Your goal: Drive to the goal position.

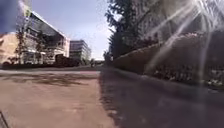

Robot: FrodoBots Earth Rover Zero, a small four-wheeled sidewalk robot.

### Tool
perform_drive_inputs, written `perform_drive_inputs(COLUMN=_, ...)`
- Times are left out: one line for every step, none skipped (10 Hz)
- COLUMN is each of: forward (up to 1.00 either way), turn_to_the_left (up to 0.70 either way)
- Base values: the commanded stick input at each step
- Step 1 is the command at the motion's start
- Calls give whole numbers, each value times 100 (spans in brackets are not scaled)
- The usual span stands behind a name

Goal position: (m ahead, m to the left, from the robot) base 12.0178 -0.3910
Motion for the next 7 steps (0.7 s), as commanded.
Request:
perform_drive_inputs(forward=45, turn_to_the_left=0)
perform_drive_inputs(forward=45, turn_to_the_left=0)
perform_drive_inputs(forward=45, turn_to_the_left=0)
perform_drive_inputs(forward=45, turn_to_the_left=0)
perform_drive_inputs(forward=45, turn_to_the_left=0)
perform_drive_inputs(forward=45, turn_to_the_left=0)
perform_drive_inputs(forward=45, turn_to_the_left=0)
